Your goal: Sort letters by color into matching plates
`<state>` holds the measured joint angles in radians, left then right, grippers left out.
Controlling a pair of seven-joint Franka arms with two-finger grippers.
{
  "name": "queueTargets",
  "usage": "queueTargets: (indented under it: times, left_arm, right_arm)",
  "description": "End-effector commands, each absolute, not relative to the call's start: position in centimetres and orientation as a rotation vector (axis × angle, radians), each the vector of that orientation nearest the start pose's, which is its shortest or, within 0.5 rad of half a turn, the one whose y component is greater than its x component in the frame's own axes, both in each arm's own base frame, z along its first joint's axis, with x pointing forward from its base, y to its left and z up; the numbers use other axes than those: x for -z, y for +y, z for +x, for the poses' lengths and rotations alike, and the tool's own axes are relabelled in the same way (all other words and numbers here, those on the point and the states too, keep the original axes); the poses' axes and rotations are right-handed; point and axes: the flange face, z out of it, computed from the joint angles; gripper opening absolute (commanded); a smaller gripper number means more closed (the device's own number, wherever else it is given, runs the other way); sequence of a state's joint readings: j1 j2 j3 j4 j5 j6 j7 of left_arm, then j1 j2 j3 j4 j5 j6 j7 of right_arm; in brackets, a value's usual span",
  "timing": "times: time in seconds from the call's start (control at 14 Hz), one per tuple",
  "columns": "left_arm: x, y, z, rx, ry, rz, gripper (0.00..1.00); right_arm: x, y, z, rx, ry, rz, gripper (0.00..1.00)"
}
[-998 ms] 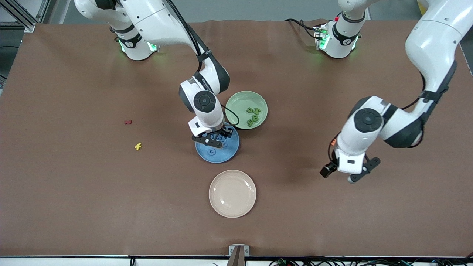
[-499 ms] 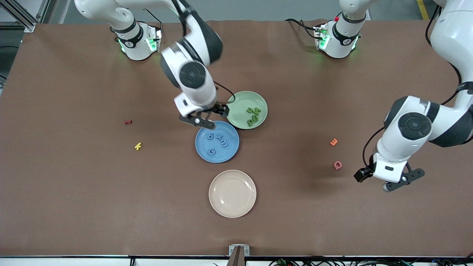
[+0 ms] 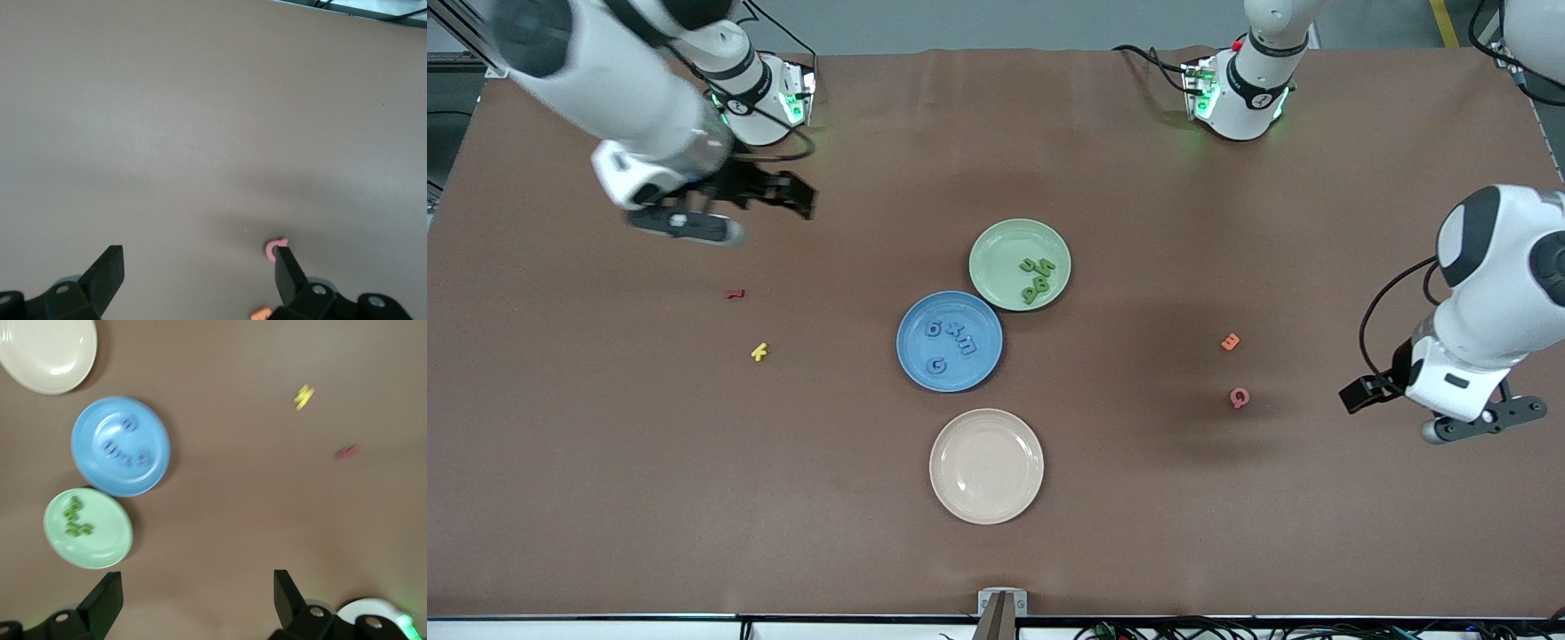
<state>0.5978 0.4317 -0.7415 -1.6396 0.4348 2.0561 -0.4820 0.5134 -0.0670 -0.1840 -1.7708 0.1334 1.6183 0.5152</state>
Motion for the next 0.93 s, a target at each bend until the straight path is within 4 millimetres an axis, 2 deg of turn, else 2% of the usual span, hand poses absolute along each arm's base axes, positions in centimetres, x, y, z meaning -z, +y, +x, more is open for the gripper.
queueTargets:
  times: [0.0, 0.21, 0.36, 0.57, 0.71, 0.86]
  left_arm:
    - [-47.0, -0.7, 64.9, 0.190, -0.299, -3.057, 1.00]
    - [-50.1, 0.6, 63.1, 0.147, -0.278, -3.083, 1.00]
    - [-52.4, 1.2, 61.6, 0.105, -0.279, -3.067, 1.00]
    - [-55.1, 2.7, 59.4, 0.055, -0.258, -3.082, 1.00]
    - [-56.6, 3.5, 58.1, 0.024, -0.234, -3.091, 1.00]
    - [-58.1, 4.1, 56.9, 0.021, -0.252, -3.084, 1.00]
  right_arm:
    - [-58.2, 11.5, 50.3, -0.167, 0.233, -3.033, 1.00]
    - [-59.4, 2.7, 51.6, -0.112, 0.109, -3.046, 1.00]
    - [-60.5, -0.7, 52.1, -0.054, 0.035, -3.069, 1.00]
    - [-62.9, -3.1, 52.9, 0.024, 0.033, -3.102, 1.00]
    - [-65.6, -3.5, 53.5, 0.099, 0.034, -3.143, 1.00]
    - [-67.1, -3.5, 53.7, 0.124, 0.036, -3.155, 1.00]
